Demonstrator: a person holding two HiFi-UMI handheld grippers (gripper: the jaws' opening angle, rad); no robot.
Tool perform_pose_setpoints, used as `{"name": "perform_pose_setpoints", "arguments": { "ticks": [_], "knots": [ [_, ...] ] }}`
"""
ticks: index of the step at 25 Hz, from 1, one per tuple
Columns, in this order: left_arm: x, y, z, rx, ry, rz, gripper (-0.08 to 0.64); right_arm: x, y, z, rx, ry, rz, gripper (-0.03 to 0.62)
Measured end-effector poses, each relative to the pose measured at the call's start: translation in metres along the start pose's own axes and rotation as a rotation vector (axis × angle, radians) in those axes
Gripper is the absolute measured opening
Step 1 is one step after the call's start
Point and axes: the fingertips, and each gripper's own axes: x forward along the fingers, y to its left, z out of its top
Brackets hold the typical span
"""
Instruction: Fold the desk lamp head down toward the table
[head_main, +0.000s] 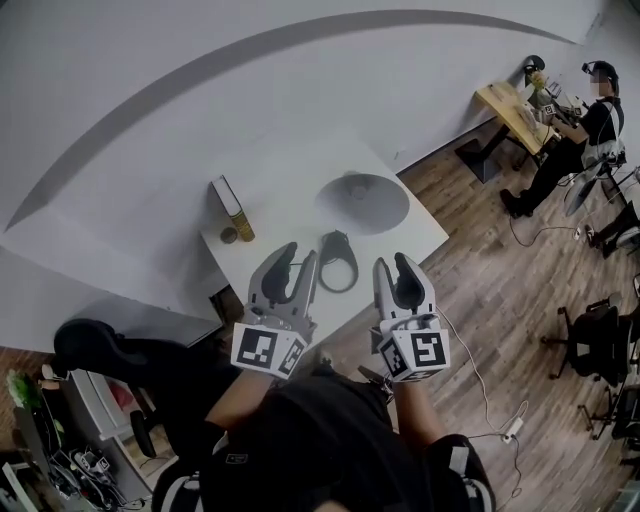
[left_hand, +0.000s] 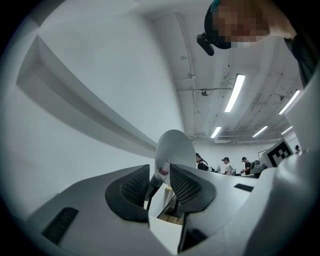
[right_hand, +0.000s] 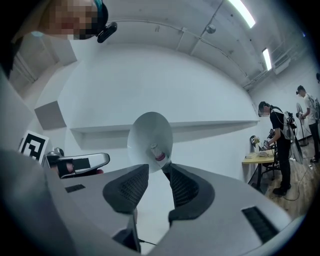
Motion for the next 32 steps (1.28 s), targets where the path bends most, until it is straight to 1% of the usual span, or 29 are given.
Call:
{"name": "perform_pose_setpoints", "arguments": {
  "ticks": [3,8,14,16,19,20,22,24,25,26,30,32],
  "knots": [
    [0.019,0.004,0.004,0.017,-0.005,-0.005,0.144,0.014,-0.008,0.009,0.016,-0.02,0.003,0.163],
    [0.045,0.006,0.007,0.029,0.001,-0.018,0.153,0.034,-0.017,0.023,0.027,-0.054,0.012,0.172],
    [0.071,0.008,0.0,-0.014,0.036,-0.044,0.156,0.052,-0.026,0.035,0.018,-0.071,0.018,0.171],
    [0.078,0.011,0.001,-0.021,0.031,-0.029,0.156,0.056,-0.027,0.036,0.021,-0.071,0.021,0.161],
    [0.081,0.016,0.002,-0.047,0.019,-0.005,0.127,0.059,-0.028,0.034,0.013,-0.056,0.014,0.113],
    [0.081,0.017,0.002,-0.039,0.023,-0.007,0.127,0.06,-0.028,0.034,0.011,-0.055,0.014,0.089],
    [0.081,0.016,0.001,-0.012,0.029,-0.018,0.124,0.061,-0.026,0.033,0.011,-0.058,0.028,0.073],
    [0.081,0.012,0.001,-0.009,0.03,-0.036,0.085,0.061,-0.024,0.032,0.016,-0.063,0.042,0.038],
    [0.081,0.01,0.0,-0.011,0.031,-0.042,0.059,0.061,-0.024,0.032,0.022,-0.065,0.044,0.034],
    [0.081,0.009,-0.001,-0.013,0.031,-0.044,0.054,0.061,-0.024,0.032,0.028,-0.068,0.045,0.034],
    [0.077,0.008,-0.006,-0.025,0.024,-0.047,0.051,0.057,-0.025,0.025,0.041,-0.06,0.037,0.035],
    [0.073,0.008,-0.01,-0.011,0.031,-0.05,0.051,0.054,-0.024,0.021,0.034,-0.046,0.028,0.041]
  ]
}}
